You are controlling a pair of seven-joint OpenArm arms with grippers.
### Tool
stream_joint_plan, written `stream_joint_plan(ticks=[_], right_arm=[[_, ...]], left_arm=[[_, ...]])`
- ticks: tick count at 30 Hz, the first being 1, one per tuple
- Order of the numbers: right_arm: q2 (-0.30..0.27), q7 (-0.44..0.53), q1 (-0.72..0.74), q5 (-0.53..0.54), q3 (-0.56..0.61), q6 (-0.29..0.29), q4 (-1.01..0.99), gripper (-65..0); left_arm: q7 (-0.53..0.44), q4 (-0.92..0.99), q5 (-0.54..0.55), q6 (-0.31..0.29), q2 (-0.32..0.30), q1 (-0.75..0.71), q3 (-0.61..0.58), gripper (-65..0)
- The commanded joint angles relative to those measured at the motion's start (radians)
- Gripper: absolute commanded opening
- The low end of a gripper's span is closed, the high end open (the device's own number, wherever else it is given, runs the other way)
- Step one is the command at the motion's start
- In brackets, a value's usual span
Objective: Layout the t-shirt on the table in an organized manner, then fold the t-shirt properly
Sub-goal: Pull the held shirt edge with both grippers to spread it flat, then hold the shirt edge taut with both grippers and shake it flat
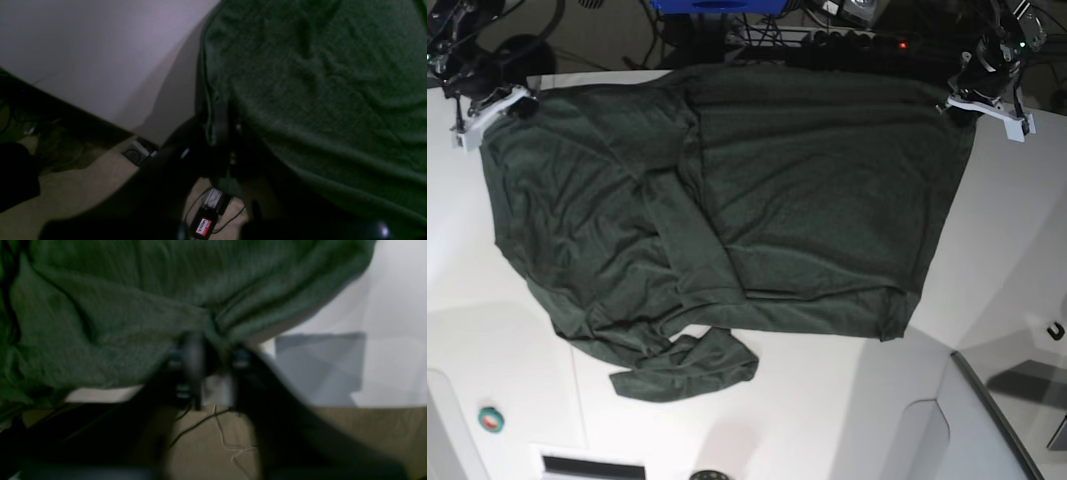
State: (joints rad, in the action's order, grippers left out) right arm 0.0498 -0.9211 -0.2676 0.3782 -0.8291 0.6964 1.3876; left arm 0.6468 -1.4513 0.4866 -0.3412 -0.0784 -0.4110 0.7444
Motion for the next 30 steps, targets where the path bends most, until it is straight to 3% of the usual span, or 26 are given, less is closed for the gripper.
stream_joint_plan(ticks=[1, 17, 26, 30], right_arm=[[0.000, -0.062, -0.012, -0.037, 0.000, 0.002, 0.009, -62.0], [0.032, -0.316, -0.037, -0.037, 0.000, 0.002, 0.379, -61.5], [0.034, -0.333, -0.038, -0.037, 0.001, 0.002, 0.390, -61.7], [0.034, -0.332, -0.038, -0.037, 0.001, 0.002, 0.388, -57.9]], left_arm=[[-0.015, -0.029, 0.010, -0.002, -0.016, -0.019, 0.007, -65.0], [-0.014, -0.187, 0.016, 0.003, -0.008, -0.122, 0.007, -65.0], [-0.014, -0.210, 0.017, 0.003, -0.008, -0.139, 0.007, -65.0], [-0.014, -0.205, 0.016, 0.003, -0.008, -0.139, 0.007, -65.0]])
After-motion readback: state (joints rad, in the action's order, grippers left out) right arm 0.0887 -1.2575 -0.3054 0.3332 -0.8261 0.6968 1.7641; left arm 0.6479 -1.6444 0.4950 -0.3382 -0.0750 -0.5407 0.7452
